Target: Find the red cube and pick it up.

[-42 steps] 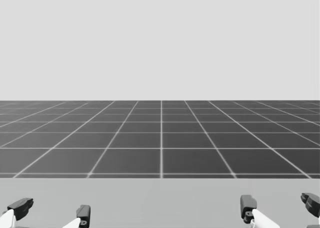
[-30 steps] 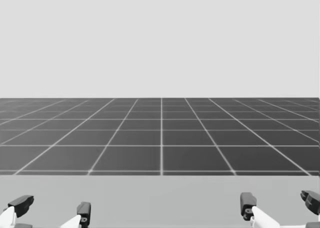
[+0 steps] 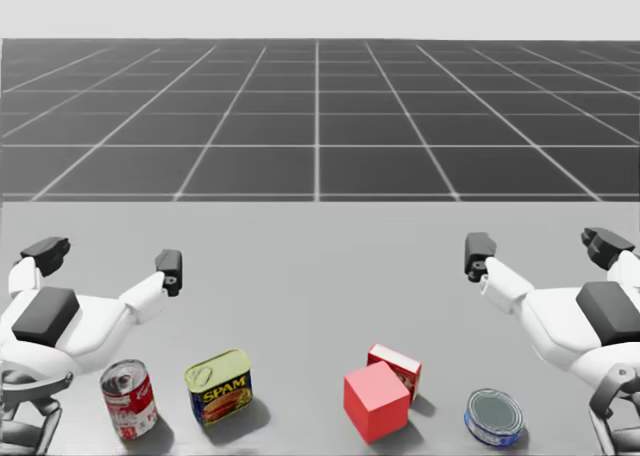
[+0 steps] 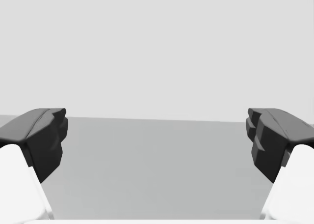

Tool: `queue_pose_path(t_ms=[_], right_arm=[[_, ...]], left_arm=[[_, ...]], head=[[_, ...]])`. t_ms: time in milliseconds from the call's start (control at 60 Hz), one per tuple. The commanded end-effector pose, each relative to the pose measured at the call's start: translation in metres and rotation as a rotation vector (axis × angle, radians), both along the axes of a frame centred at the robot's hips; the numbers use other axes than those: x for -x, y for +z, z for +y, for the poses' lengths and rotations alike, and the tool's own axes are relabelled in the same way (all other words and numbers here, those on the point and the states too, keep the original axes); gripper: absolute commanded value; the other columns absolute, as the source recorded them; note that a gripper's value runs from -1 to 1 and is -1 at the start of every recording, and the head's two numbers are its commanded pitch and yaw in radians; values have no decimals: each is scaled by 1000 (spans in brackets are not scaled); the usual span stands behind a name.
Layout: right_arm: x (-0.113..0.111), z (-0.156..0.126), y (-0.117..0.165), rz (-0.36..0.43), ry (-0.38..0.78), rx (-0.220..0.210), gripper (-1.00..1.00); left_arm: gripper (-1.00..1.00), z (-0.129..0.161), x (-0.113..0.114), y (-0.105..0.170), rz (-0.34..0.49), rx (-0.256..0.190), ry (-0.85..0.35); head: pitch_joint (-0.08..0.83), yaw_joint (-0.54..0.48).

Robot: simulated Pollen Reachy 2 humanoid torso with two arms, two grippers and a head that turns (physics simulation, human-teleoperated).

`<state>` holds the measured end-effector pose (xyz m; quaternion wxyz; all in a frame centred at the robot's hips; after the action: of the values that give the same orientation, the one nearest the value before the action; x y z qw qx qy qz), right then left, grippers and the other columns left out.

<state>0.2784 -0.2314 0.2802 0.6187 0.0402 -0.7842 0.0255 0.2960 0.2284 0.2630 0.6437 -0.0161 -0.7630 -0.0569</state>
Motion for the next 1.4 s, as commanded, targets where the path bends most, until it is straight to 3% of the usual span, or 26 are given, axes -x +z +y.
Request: queue_pose_path(t_ms=[17, 367, 717, 950, 1050, 1233, 1400], right_arm=[[0, 1, -1, 1, -1, 4, -1000], [-1, 4, -2, 2, 3, 28, -1000], [6, 12, -1, 20, 55, 29, -1000], [49, 41, 4, 69, 130, 4, -1000], [64, 56, 0, 55, 169, -4, -1000], [92, 80, -23, 88, 252, -59, -1000], [100, 95, -52, 145, 296, -77, -1000]], left_arm=[[-1000, 0, 0, 0, -1, -4, -1], [-1000, -2, 0, 1, 3, -7, -6], [-1000, -2, 1, 1, 5, -1, -5], [-1000, 0, 1, 2, 10, 9, -2], [-1000, 1, 1, 2, 9, 9, -3], [-1000, 2, 1, 1, 9, 11, -2], [-1000, 2, 0, 1, 12, 10, -3]], head=[[416, -11], [649, -60], [679, -114], [679, -108], [684, -107], [695, -109], [697, -109]])
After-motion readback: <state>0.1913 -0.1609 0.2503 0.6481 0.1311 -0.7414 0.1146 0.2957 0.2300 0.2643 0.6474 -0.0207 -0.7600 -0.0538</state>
